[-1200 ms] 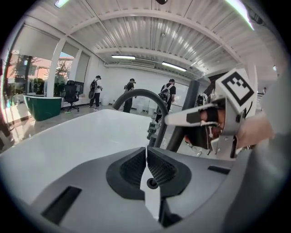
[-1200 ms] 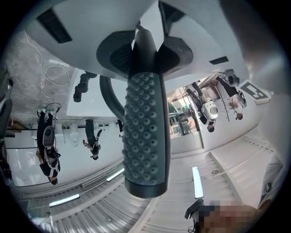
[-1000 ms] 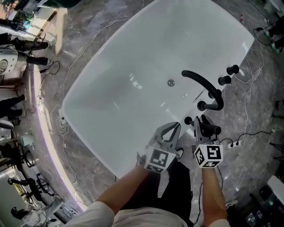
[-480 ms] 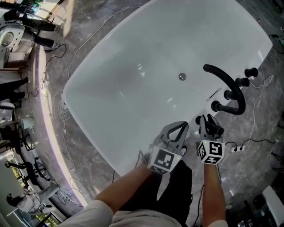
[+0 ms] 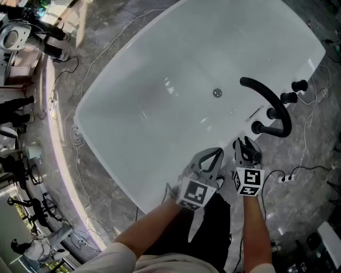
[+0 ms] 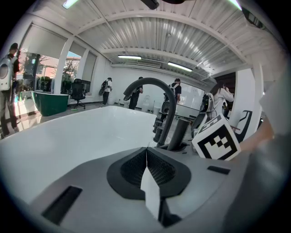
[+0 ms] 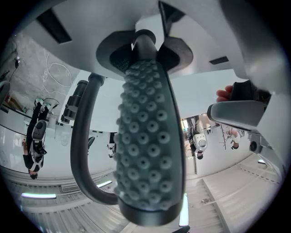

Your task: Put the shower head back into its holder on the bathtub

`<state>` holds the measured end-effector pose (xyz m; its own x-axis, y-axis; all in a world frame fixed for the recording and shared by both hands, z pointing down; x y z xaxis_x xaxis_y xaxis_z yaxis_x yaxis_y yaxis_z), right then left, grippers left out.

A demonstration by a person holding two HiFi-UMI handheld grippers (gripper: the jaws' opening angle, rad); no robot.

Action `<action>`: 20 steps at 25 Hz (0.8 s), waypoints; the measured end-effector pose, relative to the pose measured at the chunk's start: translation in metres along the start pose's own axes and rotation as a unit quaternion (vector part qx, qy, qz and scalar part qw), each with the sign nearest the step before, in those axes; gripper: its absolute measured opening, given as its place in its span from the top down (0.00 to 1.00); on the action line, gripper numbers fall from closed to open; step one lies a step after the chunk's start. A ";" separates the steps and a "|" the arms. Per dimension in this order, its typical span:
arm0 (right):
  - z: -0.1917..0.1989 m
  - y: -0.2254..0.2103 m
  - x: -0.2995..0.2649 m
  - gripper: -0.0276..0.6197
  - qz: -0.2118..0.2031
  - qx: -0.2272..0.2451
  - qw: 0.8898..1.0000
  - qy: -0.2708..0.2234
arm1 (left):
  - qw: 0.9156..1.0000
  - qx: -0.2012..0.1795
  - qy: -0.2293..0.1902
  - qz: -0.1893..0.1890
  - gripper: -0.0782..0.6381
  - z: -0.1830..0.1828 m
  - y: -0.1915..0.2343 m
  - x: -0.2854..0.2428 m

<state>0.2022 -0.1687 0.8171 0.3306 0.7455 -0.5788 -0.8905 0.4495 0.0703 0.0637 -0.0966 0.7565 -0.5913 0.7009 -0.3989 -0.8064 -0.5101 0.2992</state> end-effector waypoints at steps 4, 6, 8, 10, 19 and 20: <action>0.001 0.006 0.000 0.79 -0.011 0.013 1.000 0.014 | 1.000 -0.004 0.005 0.003 0.88 -0.004 -0.002 0.002; -0.001 0.008 -0.002 0.79 -0.022 0.020 0.999 0.022 | 1.000 -0.007 0.007 0.005 0.88 -0.008 -0.003 0.001; -0.003 0.008 -0.003 0.76 -0.025 0.023 0.999 0.027 | 1.000 -0.009 0.009 0.008 0.88 -0.011 -0.003 -0.001; -0.004 0.007 -0.002 0.73 -0.028 0.021 0.999 0.030 | 1.000 -0.010 0.012 0.011 0.88 -0.013 -0.005 -0.003; -0.006 -0.002 0.034 0.70 -0.040 0.002 0.998 0.045 | 0.999 -0.013 0.022 0.027 0.88 -0.026 -0.019 -0.010; -0.007 -0.003 0.041 0.70 -0.038 -0.005 0.998 0.047 | 0.999 -0.014 0.024 0.029 0.88 -0.028 -0.021 -0.009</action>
<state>0.2162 -0.1428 0.7878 0.3670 0.6592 -0.6564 -0.8669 0.4983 0.0157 0.0861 -0.1060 0.7290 -0.6368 0.6446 -0.4232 -0.7697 -0.5636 0.2998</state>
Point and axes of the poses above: the fingertips, and each gripper's own axes: x backward along the fingers, y to its left, z out of its underside, the point moved 8 cm from there along x, backward along the fingers, and after that the axes turned 14 degrees about z, right-handed, at the moved point
